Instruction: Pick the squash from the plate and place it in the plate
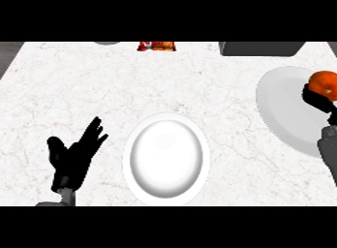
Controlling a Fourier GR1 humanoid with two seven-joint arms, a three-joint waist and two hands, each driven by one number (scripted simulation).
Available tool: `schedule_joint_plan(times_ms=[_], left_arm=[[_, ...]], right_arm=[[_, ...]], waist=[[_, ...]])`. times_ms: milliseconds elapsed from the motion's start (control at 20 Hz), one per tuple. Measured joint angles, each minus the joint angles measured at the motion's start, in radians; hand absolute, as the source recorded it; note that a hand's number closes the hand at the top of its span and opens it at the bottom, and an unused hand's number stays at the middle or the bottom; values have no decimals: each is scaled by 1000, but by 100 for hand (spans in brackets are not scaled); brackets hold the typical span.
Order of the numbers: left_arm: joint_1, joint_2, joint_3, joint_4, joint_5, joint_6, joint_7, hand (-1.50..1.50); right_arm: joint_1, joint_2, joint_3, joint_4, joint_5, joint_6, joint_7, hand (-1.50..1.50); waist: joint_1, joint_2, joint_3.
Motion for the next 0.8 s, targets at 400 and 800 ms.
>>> schedule_joint_plan(times_ms=[400, 800], left_arm=[[-14, 2, 1, 8, 0, -11, -8, 0], [-15, 1, -1, 0, 2, -17, 7, 0]], right_arm=[[-75, -80, -71, 286, -181, 266, -104, -150], [-140, -62, -228, 458, -382, 388, -482, -150]], waist=[[18, 9, 0], [22, 11, 3]])
